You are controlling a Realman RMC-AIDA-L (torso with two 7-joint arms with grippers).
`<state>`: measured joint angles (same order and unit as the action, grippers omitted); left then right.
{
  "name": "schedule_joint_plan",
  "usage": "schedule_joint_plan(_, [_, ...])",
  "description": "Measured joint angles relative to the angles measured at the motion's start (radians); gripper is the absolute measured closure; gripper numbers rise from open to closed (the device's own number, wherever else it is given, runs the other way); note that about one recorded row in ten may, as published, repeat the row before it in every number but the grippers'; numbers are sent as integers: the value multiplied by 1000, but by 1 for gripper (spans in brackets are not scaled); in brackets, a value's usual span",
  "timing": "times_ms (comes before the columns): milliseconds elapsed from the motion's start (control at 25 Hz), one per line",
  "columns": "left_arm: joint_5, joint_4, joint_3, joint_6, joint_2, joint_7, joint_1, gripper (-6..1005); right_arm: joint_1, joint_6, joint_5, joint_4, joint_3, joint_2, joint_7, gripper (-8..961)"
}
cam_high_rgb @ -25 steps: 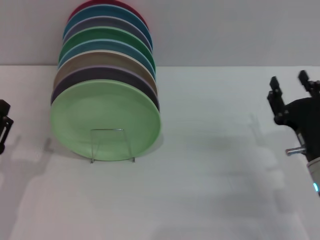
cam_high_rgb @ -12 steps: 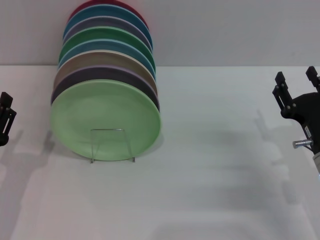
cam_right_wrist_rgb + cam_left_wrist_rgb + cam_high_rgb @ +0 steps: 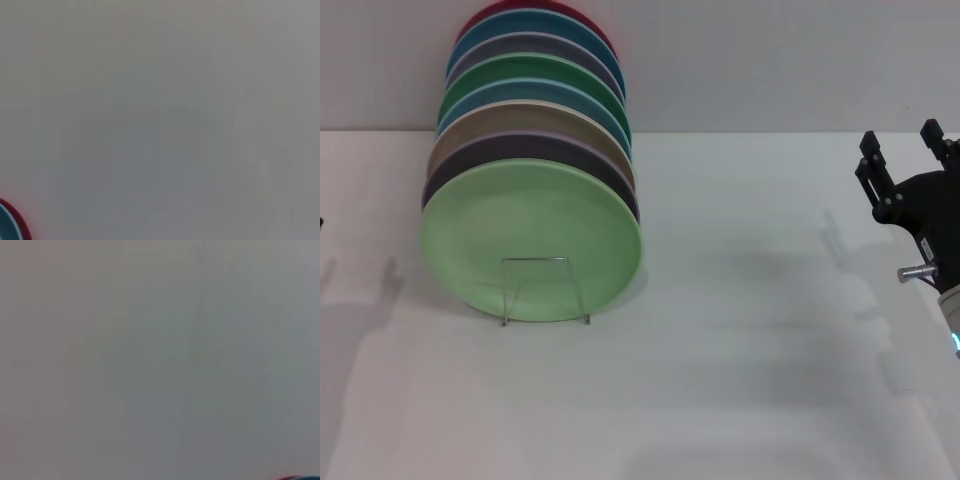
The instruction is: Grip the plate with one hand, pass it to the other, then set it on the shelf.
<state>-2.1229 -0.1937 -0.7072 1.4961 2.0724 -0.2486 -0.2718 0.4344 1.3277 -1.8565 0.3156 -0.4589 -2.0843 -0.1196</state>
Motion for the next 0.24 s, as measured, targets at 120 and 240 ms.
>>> schedule_joint_plan(120, [0,0,-27,10,0,2,5,242,3,7,2,-2,-3,1,0,285])
schedule_joint_plan(240, [0,0,-30,12,0,2,5,242,3,9,2,-3,-2,1,-1,285])
